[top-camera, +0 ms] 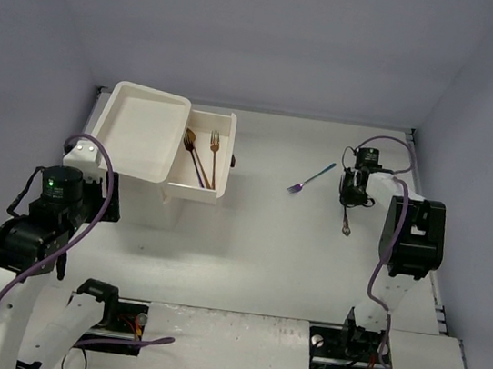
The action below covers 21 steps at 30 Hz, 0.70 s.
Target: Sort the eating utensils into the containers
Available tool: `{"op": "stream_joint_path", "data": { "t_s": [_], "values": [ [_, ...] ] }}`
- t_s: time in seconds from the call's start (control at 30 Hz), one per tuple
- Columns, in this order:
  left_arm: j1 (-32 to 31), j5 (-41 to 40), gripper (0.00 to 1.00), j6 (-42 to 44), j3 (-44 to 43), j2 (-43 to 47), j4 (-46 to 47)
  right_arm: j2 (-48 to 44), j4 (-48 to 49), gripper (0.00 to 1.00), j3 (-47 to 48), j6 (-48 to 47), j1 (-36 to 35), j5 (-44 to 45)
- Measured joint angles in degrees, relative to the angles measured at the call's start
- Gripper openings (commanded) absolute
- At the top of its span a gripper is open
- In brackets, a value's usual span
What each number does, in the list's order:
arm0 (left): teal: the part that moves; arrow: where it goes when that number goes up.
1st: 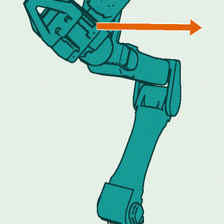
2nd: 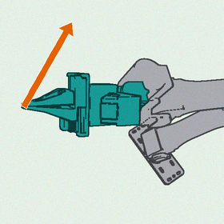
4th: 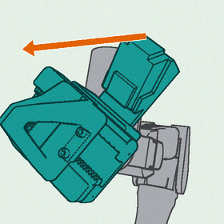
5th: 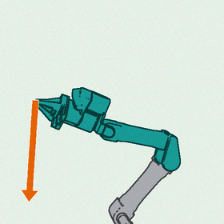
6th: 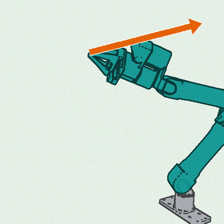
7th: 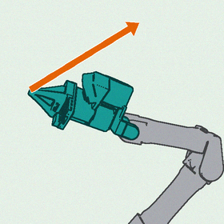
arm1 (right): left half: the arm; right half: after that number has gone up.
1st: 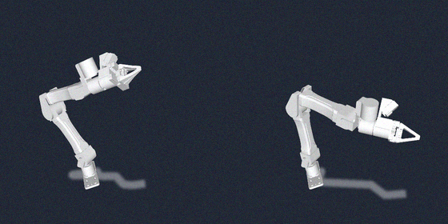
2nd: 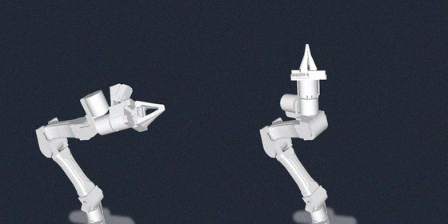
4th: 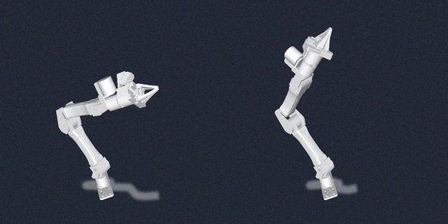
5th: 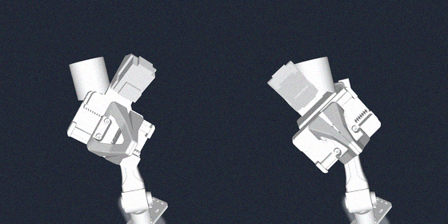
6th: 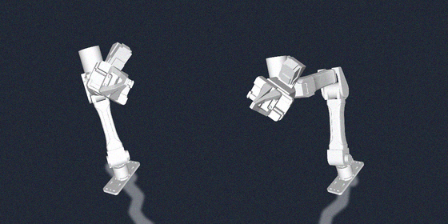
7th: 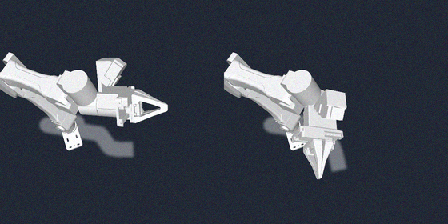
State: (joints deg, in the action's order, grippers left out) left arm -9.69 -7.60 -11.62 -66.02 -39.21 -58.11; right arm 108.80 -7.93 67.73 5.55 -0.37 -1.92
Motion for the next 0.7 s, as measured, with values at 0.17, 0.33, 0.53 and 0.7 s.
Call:
{"op": "stream_joint_path", "data": {
  "t_s": [0.17,0.33,0.53,0.7],
  "values": [
    [0.0,0.0,0.68,0.0,0.0,-0.02,0.0,0.74,0.4,0.0,0.98,-0.48,-1.61,0.01],
    [0.0,-0.02,0.68,0.0,0.0,-0.02,0.0,-0.1,-0.72,0.0,0.85,-0.07,-2.3,-0.6],
    [-0.04,-0.03,0.68,0.0,0.0,-0.07,0.0,-9.27,-3.96,0.0,0.95,4.87,-7.56,-3.28],
    [-0.11,-0.05,0.68,-0.02,0.0,-0.06,0.0,-16.39,-4.34,0.0,12.19,11.49,-23.47,-4.1]
  ]
}}
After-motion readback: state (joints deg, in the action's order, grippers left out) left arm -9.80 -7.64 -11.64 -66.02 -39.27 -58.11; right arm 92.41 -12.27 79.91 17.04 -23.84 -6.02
